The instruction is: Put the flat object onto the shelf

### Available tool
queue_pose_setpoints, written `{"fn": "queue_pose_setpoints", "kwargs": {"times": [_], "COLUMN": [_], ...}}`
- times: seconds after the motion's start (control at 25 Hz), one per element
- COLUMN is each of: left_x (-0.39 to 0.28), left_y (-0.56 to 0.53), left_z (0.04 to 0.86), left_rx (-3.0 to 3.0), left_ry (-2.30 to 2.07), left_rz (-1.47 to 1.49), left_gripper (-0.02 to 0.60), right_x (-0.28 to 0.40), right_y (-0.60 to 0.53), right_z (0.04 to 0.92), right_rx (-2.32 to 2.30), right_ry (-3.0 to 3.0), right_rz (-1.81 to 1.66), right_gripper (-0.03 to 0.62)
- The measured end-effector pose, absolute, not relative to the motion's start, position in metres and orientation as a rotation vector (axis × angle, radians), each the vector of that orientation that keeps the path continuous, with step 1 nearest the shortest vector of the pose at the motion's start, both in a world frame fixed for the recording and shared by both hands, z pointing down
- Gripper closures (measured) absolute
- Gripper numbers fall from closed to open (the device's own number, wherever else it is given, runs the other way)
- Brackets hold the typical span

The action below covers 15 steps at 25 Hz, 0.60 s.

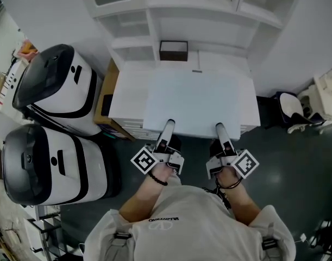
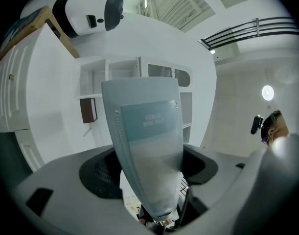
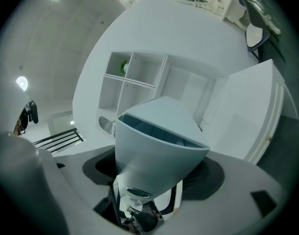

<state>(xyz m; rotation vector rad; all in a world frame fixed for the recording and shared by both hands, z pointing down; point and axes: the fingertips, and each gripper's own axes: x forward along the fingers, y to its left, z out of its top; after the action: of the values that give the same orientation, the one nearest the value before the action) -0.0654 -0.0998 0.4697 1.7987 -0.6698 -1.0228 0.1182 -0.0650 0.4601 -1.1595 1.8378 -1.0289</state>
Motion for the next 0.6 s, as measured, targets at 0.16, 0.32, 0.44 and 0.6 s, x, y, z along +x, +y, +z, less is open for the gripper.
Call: {"fn": "queue_pose_setpoints", "kwargs": {"times": [0.16, 0.32, 0.44, 0.6], "left_x": [-0.066, -0.069, -0.071, -0.069], "left_y": [-0.151, -0.191, -0.215, -0.234], "left_z": [0.46, 0.457, 0.454, 0.447], "left_rx": [1.8, 1.808, 1.803, 1.789], "left_ry": [-0.649, -0.636, -0.639, -0.657], "left_rz": [-1.007, -0.993, -0.994, -0.994], "left_gripper": [0.241, 0.241, 0.241, 0.241], "right_x": [0.117, 0.113, 0.11, 0.113], "right_y": [-0.112, -0.15, -0.174, -0.196], "right_z": [0.45, 0.444, 0.44, 0.433], "right_rx": [-1.172, -1.174, -1.17, -1.163], "right_ry": [1.822, 1.806, 1.806, 1.805], "right_rz": [-0.998, -0.987, -0.986, -1.015], "right_gripper": [0.23, 0.23, 0.23, 0.23]}}
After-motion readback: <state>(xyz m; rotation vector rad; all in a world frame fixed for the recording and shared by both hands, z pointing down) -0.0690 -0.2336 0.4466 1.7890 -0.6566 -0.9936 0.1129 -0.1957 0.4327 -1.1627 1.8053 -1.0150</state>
